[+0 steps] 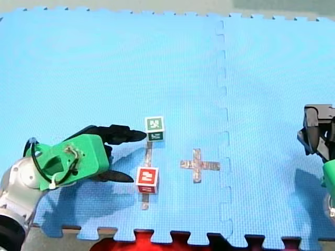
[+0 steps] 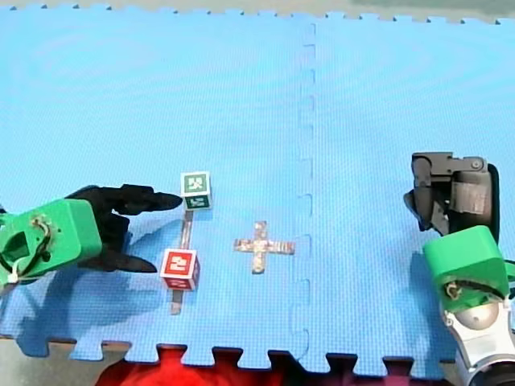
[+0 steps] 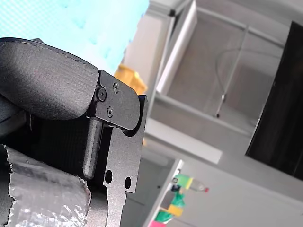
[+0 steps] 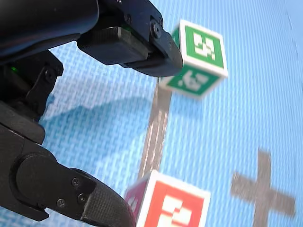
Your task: Stack cube left
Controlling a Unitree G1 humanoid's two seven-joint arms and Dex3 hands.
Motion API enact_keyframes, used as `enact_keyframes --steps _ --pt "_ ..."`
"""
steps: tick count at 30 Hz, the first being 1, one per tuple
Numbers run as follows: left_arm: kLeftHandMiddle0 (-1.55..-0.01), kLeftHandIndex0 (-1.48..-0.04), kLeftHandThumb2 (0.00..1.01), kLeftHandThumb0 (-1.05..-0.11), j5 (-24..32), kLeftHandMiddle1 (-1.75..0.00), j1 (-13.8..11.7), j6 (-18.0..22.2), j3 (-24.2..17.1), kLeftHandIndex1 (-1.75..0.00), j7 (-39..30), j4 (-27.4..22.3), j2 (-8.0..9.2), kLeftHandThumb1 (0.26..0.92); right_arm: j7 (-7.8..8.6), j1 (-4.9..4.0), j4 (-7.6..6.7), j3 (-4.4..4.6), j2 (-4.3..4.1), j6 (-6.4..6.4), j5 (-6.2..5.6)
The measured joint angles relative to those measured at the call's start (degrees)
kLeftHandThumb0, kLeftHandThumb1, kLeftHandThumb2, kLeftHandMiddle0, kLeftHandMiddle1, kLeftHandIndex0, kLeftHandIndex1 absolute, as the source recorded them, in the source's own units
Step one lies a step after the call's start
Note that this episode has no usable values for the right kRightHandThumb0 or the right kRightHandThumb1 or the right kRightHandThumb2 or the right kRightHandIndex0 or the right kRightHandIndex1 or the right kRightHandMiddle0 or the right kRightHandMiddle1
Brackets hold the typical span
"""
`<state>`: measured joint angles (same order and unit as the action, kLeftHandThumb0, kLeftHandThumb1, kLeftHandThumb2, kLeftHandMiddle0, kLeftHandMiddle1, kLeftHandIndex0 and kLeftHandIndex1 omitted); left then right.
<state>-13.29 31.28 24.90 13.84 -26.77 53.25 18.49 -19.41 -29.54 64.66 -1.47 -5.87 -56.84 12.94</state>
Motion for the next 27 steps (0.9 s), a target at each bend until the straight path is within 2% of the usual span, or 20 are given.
enact_keyframes --steps 7,10,14,18,22,27 --pt "-0.73 -0.40 0.01 -0.466 -1.01 -1.75 3.28 -0.70 2.26 -0.01 -10.13 0.57 2.55 0.682 -0.07 0.03 0.00 -0.06 0.01 -0.08 -0.01" --pt "-0.79 -0.67 0.01 -0.508 -1.06 -1.75 4.38 -0.89 3.08 -0.10 -14.41 0.87 3.48 0.709 -0.11 0.12 -0.01 -0.16 -0.03 -0.26 -0.03" --pt "-0.81 -0.74 0.01 -0.523 -0.62 -1.75 5.26 -3.85 3.60 -0.10 -20.39 -0.34 5.05 0.714 -0.17 0.27 -0.06 -0.38 -0.19 -0.77 -0.18" --pt "-0.83 -0.78 0.00 -0.523 -0.12 -1.75 3.76 -6.85 3.30 -0.09 -22.52 -4.69 6.87 0.711 -0.24 0.37 -0.07 -0.50 -0.36 -0.95 -0.24" --pt "-0.86 -0.82 0.00 -0.520 1.81 -1.75 0.78 -7.25 2.07 -0.08 -23.94 -9.88 8.72 0.709 -0.24 0.38 -0.09 -0.49 -0.35 -0.97 -0.23" --pt "-0.88 -0.87 0.00 -0.542 3.82 -1.75 -2.61 -7.91 1.20 -0.07 -24.97 -16.06 9.68 0.708 -0.26 0.36 -0.08 -0.41 -0.27 -0.96 -0.10"
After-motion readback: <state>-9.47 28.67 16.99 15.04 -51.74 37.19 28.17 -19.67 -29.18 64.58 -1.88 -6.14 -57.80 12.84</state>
